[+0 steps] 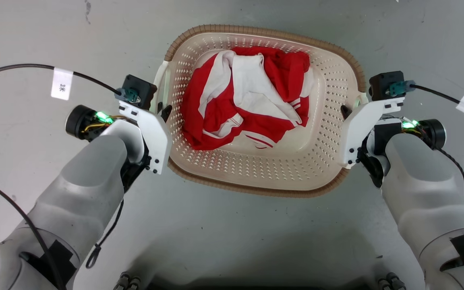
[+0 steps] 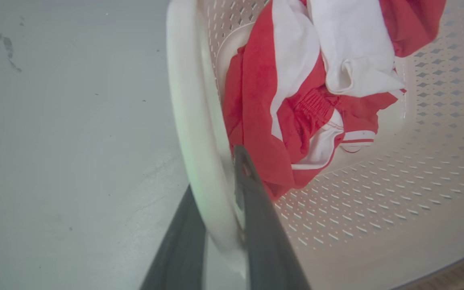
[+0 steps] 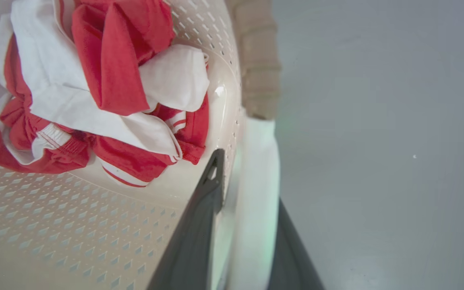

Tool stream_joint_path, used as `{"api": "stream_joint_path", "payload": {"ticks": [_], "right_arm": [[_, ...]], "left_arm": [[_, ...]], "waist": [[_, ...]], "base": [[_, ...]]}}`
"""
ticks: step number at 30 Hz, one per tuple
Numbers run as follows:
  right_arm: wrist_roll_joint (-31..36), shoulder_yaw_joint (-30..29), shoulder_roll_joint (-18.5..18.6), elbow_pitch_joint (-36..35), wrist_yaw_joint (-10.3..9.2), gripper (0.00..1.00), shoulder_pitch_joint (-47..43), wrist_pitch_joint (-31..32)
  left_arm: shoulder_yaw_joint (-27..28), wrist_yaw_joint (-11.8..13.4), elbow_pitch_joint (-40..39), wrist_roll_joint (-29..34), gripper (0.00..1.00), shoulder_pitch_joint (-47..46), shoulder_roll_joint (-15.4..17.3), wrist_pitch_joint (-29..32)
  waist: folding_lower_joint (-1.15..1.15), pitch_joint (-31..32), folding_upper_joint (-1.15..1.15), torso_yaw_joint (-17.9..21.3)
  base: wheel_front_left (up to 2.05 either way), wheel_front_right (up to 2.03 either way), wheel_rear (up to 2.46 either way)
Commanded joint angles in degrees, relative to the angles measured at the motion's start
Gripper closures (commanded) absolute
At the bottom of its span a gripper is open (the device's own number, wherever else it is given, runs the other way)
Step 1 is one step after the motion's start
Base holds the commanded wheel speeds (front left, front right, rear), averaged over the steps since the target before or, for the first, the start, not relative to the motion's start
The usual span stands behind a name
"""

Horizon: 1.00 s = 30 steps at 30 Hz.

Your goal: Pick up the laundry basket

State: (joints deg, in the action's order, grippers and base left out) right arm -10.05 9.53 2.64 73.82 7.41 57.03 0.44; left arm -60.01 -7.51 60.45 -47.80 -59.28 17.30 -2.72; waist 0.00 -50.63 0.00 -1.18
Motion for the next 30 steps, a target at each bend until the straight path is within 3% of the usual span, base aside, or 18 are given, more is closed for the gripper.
{"api": "stream_joint_path", "payload": {"ticks": [1, 8, 9, 11, 22, 30], "right_arm": [[1.62, -0.01, 0.44, -0.05, 0.14, 1.0, 0.46, -0.47], [3.6, -2.17, 0.4, -0.05, 0.14, 1.0, -1.06, 1.39], [4.93, -0.94, 0.39, -0.07, 0.14, 1.0, -1.18, 4.9], [4.91, 0.39, 0.43, -0.03, 0.14, 1.0, -1.85, 8.52], [-4.3, 11.93, 0.38, -4.66, 0.15, 1.0, -5.34, 25.06], [-10.42, 17.81, 0.34, -6.02, 0.22, 1.0, -8.57, 34.47]], "left_arm": [[-0.52, 0.13, 0.21, -0.11, 1.0, -0.52, 0.21, -0.15], [-4.89, 0.12, 0.09, -2.82, 1.0, 0.94, 0.31, 0.88], [-8.22, 0.12, -0.99, -4.78, 1.0, 1.89, 1.35, 3.75], [-9.57, 0.12, -1.75, -5.91, 1.0, 2.41, 1.91, 5.41], [-13.21, 0.1, -10.49, -12.64, 1.0, 6.75, 7.16, 19.17], [-13.43, 0.11, -14.74, -15.42, 1.0, 9.65, 9.87, 25.19]], "waist": [[0.0, 0.29, 0.0, -0.05], [0.0, 4.96, 0.0, -0.47], [0.0, 9.01, 0.0, -0.22], [0.0, 11.54, 0.0, -0.08], [0.0, 26.37, 0.0, 1.45], [0.0, 35.96, 0.0, 2.14]], "base": [[0.0, 0.0, 0.0], [0.0, 0.0, 0.0], [0.0, 0.0, 0.0], [0.0, 0.0, 0.0], [0.0, 0.0, 0.0], [0.0, 0.0, 0.0]]}}
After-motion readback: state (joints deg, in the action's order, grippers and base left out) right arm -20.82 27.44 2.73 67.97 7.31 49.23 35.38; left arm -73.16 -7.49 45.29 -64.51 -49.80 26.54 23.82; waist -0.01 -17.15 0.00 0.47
